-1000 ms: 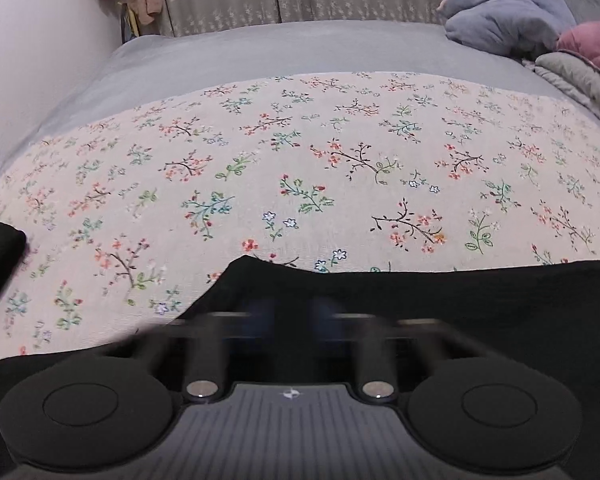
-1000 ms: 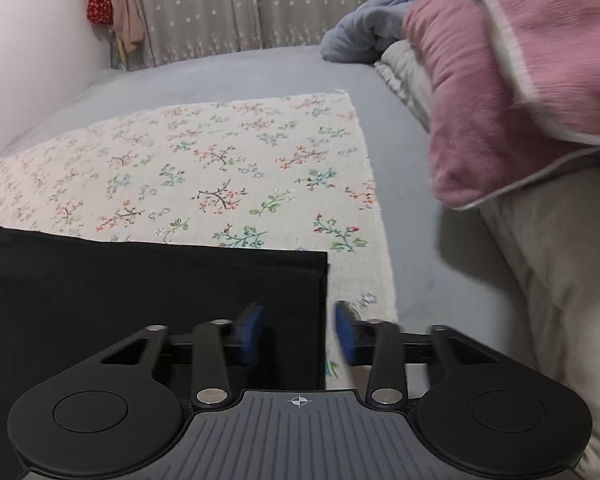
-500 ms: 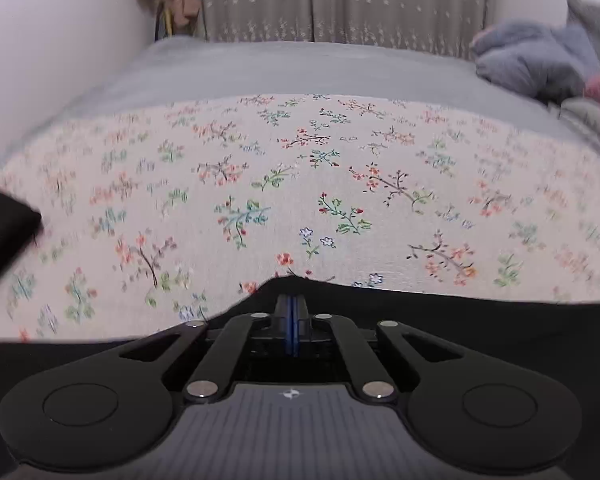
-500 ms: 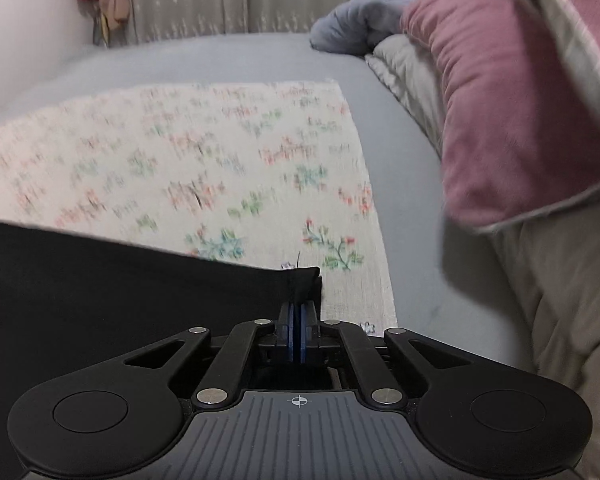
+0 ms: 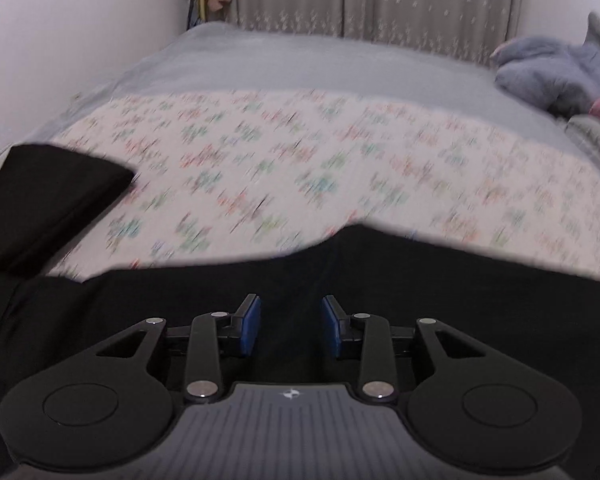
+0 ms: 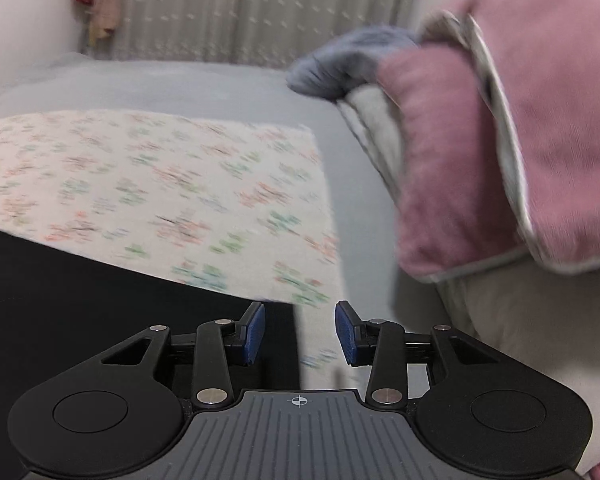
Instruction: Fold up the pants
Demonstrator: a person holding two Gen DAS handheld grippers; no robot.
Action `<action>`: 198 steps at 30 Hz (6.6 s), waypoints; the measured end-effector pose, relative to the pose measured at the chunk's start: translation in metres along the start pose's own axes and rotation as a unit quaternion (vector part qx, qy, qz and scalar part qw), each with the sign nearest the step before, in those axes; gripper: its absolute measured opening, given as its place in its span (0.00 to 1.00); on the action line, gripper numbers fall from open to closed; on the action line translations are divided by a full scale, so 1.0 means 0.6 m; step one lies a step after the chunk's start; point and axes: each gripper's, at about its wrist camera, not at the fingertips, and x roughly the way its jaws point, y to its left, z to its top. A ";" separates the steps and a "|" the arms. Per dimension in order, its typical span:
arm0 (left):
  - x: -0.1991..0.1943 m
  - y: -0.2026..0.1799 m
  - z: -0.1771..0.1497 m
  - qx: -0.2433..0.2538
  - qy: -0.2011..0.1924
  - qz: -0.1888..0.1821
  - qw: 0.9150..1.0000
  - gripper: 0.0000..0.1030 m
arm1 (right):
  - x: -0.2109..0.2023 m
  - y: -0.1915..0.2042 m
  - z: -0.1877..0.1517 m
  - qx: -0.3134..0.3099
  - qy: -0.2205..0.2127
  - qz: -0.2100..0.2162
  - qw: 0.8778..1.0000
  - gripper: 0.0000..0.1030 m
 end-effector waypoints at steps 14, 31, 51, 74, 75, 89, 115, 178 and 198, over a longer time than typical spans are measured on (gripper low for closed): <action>0.044 0.208 -0.063 -0.093 0.000 0.076 0.993 0.55 | -0.066 0.284 -0.063 -0.128 0.059 0.208 0.968 0.49; 0.028 0.267 -0.094 -0.106 -0.045 0.077 0.990 0.54 | -0.095 0.057 -0.136 0.002 0.089 0.108 0.990 0.58; -0.091 0.032 -0.094 -0.013 -0.067 -0.011 0.998 0.69 | -0.197 -0.092 -0.209 0.344 0.083 0.126 0.927 0.63; -0.117 -0.246 -0.247 0.195 -0.030 -0.173 0.965 0.69 | -0.208 -0.058 -0.265 0.441 0.072 0.148 0.882 0.89; -0.120 -0.246 -0.248 0.188 -0.024 -0.177 0.966 0.69 | -0.209 -0.063 -0.268 0.452 0.068 0.144 0.878 0.89; -0.130 -0.276 -0.250 0.182 -0.016 -0.194 0.964 0.73 | -0.174 -0.062 -0.259 0.488 0.014 0.061 0.871 0.88; -0.052 -0.100 -0.152 -0.123 0.046 -0.283 0.950 0.79 | -0.238 0.488 -0.163 -0.251 -0.172 0.106 0.947 0.04; -0.080 0.226 0.015 -0.062 -0.092 -0.252 0.961 0.16 | -0.338 0.789 -0.068 -0.088 -0.208 0.288 0.931 0.00; -0.062 0.439 -0.020 -0.134 -0.096 -0.104 0.981 0.15 | -0.327 0.984 -0.059 -0.128 -0.170 0.396 0.893 0.00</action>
